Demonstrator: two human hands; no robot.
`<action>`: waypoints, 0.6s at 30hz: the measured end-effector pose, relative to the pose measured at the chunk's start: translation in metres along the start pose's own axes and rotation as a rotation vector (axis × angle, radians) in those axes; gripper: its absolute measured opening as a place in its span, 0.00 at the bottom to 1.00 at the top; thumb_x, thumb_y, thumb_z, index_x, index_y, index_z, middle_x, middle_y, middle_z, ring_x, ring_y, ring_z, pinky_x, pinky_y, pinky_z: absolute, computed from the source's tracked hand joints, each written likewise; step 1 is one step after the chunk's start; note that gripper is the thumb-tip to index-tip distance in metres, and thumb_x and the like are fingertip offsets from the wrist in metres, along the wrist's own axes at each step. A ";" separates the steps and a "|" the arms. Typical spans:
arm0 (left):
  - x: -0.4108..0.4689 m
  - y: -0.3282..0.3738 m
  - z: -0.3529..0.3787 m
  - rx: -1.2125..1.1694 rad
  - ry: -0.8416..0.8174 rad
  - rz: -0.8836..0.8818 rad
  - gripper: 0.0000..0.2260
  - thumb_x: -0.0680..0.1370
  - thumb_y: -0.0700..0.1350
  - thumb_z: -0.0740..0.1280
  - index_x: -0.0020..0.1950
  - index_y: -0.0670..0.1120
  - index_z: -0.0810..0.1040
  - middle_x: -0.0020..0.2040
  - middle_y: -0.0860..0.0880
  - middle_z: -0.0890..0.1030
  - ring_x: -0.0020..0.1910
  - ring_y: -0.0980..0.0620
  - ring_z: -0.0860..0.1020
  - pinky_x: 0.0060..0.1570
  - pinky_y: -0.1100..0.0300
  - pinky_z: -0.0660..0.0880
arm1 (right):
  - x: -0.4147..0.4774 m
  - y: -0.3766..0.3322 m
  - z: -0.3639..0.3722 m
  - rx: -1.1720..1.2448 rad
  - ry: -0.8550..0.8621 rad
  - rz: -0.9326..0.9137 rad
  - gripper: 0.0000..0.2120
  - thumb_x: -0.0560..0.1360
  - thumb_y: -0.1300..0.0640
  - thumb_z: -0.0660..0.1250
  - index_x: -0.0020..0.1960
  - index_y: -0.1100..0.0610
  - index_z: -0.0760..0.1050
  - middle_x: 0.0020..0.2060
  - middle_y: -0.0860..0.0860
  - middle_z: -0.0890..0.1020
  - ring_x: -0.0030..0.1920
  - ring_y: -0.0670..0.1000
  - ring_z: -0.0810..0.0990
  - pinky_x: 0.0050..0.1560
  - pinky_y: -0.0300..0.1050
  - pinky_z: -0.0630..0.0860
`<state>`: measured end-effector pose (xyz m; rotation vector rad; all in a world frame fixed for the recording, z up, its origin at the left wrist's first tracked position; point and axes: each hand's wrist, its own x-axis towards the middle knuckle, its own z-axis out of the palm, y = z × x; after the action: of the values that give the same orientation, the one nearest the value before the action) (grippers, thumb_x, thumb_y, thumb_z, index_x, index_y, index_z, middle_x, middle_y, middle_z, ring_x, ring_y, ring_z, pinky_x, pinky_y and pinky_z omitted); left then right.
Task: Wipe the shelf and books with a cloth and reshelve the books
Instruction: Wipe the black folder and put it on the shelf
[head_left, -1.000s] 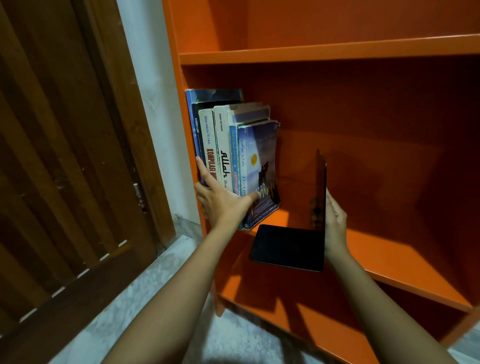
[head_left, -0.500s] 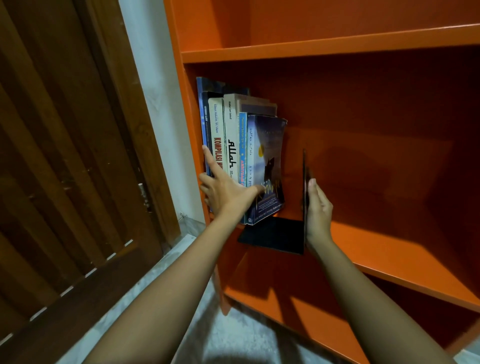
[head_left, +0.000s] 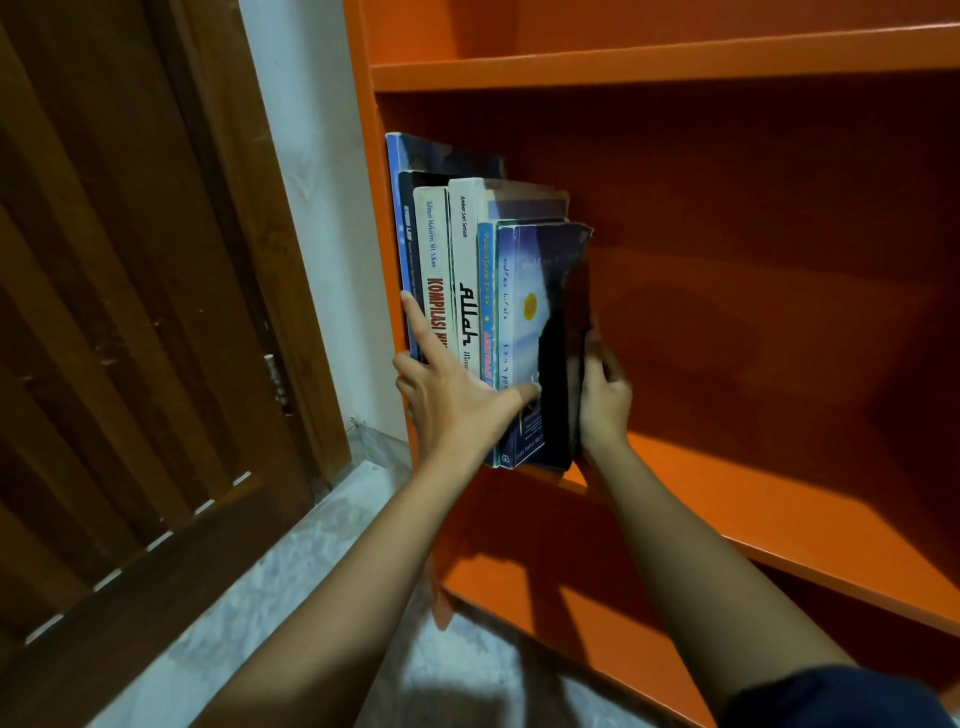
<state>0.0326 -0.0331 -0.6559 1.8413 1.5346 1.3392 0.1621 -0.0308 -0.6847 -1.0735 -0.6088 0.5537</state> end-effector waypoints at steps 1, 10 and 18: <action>-0.001 -0.003 -0.001 -0.008 -0.005 0.009 0.65 0.57 0.57 0.80 0.75 0.54 0.32 0.63 0.41 0.61 0.61 0.40 0.65 0.62 0.45 0.65 | -0.001 0.000 0.000 -0.014 -0.009 -0.020 0.18 0.79 0.51 0.61 0.65 0.59 0.75 0.59 0.57 0.80 0.58 0.52 0.78 0.54 0.43 0.73; -0.023 -0.020 0.014 -0.128 0.062 0.114 0.56 0.63 0.72 0.64 0.75 0.49 0.32 0.75 0.40 0.47 0.74 0.43 0.51 0.70 0.44 0.53 | -0.023 0.011 -0.008 -0.072 -0.055 -0.026 0.16 0.80 0.49 0.57 0.52 0.58 0.77 0.53 0.61 0.79 0.53 0.51 0.77 0.58 0.49 0.72; -0.006 -0.030 0.015 -0.117 0.124 0.358 0.39 0.74 0.72 0.49 0.76 0.52 0.39 0.77 0.41 0.39 0.77 0.44 0.44 0.72 0.40 0.51 | -0.030 0.008 -0.003 -0.094 -0.060 -0.030 0.23 0.82 0.49 0.52 0.74 0.57 0.61 0.72 0.51 0.64 0.73 0.49 0.60 0.75 0.51 0.55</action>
<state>0.0294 -0.0250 -0.6881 2.0578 1.1881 1.6915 0.1419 -0.0508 -0.6988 -1.1371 -0.7080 0.5368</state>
